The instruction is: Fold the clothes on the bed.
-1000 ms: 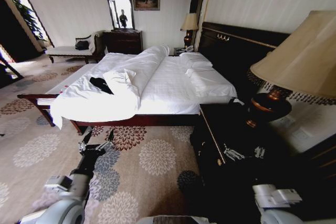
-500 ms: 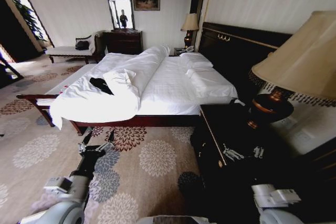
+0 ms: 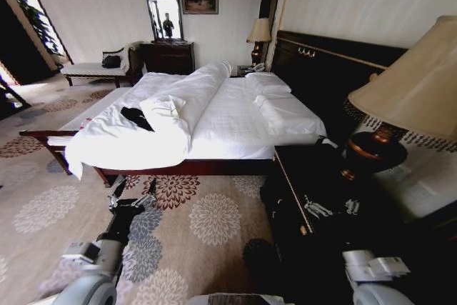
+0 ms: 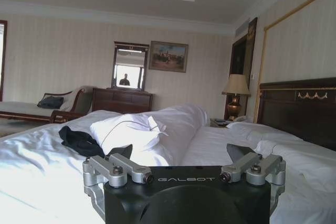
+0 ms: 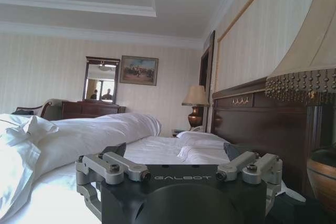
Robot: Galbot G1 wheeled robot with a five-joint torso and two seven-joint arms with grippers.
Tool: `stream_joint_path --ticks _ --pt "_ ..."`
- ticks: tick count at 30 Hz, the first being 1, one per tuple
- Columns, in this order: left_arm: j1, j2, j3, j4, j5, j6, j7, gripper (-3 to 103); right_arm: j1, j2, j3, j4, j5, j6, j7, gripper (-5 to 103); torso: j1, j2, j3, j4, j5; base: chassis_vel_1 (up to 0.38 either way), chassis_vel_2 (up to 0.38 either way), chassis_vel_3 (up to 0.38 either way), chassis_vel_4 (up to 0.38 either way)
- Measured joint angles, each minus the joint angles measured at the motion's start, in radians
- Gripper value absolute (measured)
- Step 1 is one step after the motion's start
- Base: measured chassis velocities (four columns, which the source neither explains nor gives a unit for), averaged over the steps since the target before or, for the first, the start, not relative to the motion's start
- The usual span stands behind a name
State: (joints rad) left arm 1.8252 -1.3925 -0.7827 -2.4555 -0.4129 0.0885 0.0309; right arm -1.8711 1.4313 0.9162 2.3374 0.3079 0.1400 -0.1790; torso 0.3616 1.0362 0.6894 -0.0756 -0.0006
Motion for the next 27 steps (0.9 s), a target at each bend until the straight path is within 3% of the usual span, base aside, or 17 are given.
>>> stream_joint_path --ticks 27 --pt "0.001 -0.004 0.002 -0.003 0.007 0.0 0.005 100 -0.001 0.012 0.0 0.007 0.006 -0.002 0.005 100 0.0 0.0 0.0 0.0 0.0 -0.056 0.055 0.06 -0.054"
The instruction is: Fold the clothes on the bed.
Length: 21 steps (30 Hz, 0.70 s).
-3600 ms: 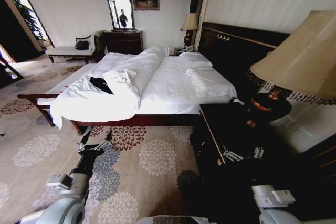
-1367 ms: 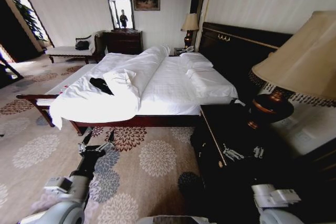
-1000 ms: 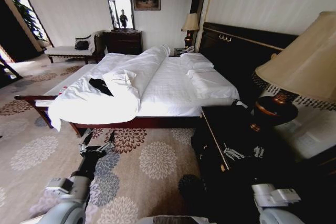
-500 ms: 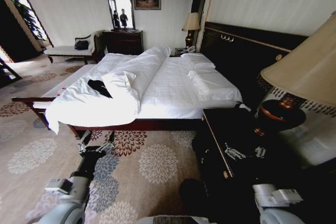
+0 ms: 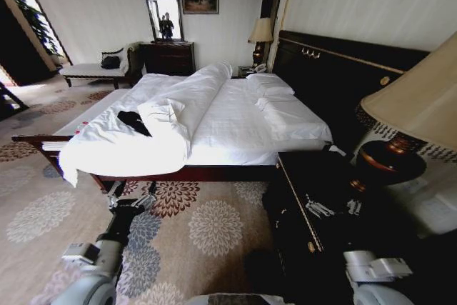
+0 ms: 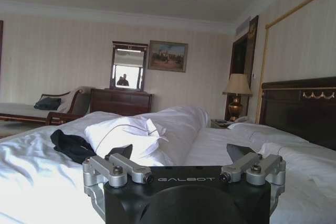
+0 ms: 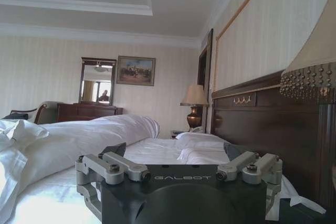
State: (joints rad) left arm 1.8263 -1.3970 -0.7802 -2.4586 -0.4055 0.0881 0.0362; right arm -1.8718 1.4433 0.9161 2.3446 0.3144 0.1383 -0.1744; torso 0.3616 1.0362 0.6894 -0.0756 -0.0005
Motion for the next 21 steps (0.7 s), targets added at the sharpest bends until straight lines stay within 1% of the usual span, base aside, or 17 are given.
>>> stream_joint_path --ticks 21 --pt "0.002 -0.008 0.005 0.002 0.01 -0.004 0.001 100 0.002 -0.001 0.0 -0.006 -0.005 0.0 -0.002 100 0.0 0.0 0.0 0.0 0.0 -0.087 0.095 0.09 -0.09"
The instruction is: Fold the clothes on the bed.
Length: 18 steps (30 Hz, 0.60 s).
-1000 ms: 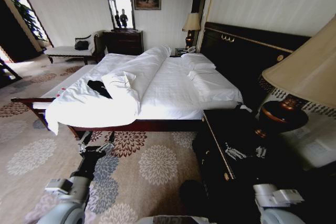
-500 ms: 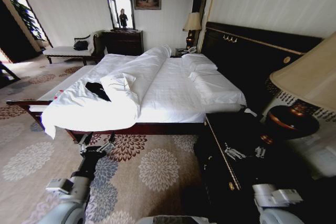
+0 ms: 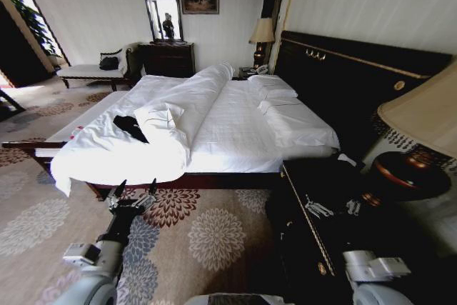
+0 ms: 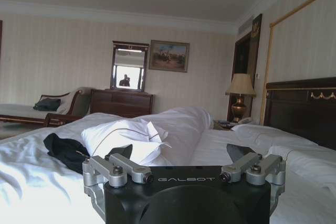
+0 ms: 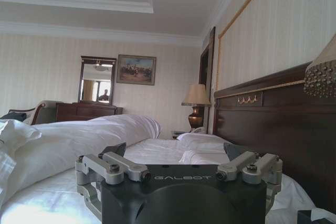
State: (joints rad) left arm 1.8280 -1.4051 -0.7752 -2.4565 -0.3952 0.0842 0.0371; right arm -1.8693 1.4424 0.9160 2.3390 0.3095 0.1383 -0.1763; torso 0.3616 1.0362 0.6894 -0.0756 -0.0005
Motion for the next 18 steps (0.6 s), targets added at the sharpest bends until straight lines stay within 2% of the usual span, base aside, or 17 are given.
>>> stream_joint_path --ticks 18 --pt "-0.003 0.003 0.006 0.008 0.006 -0.003 0.002 100 0.003 0.005 0.002 -0.005 -0.002 -0.001 0.0 100 0.0 0.0 0.0 0.0 0.0 -0.089 0.087 0.093 -0.093"
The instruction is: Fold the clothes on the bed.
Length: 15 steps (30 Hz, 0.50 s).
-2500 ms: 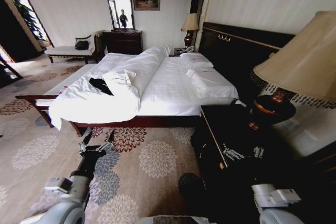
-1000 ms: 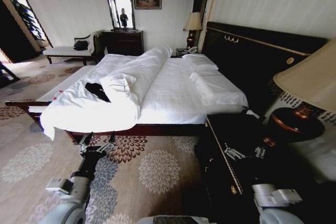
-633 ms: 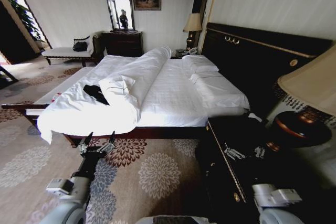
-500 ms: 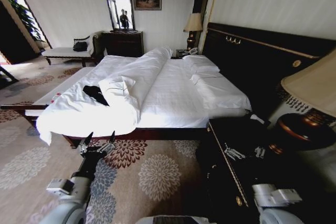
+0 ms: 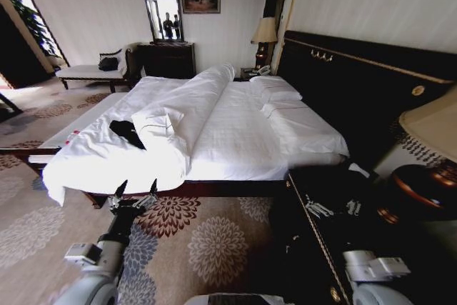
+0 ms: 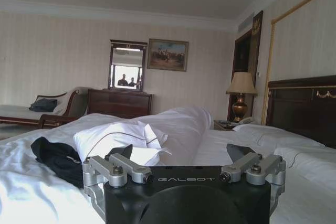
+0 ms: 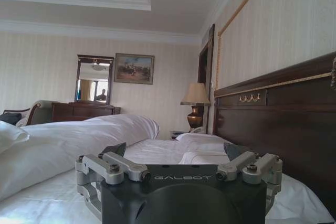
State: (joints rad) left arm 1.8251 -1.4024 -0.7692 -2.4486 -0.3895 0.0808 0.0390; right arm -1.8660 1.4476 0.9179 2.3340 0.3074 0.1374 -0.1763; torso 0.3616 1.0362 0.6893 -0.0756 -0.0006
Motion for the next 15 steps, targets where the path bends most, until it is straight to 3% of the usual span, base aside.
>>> stream_joint_path --ticks 15 --pt "0.0 0.018 -0.003 0.001 -0.002 -0.002 0.001 100 0.0 0.001 0.001 -0.001 -0.002 -0.001 0.0 100 0.0 0.0 0.0 0.0 -0.0001 -0.101 0.099 0.101 -0.106"
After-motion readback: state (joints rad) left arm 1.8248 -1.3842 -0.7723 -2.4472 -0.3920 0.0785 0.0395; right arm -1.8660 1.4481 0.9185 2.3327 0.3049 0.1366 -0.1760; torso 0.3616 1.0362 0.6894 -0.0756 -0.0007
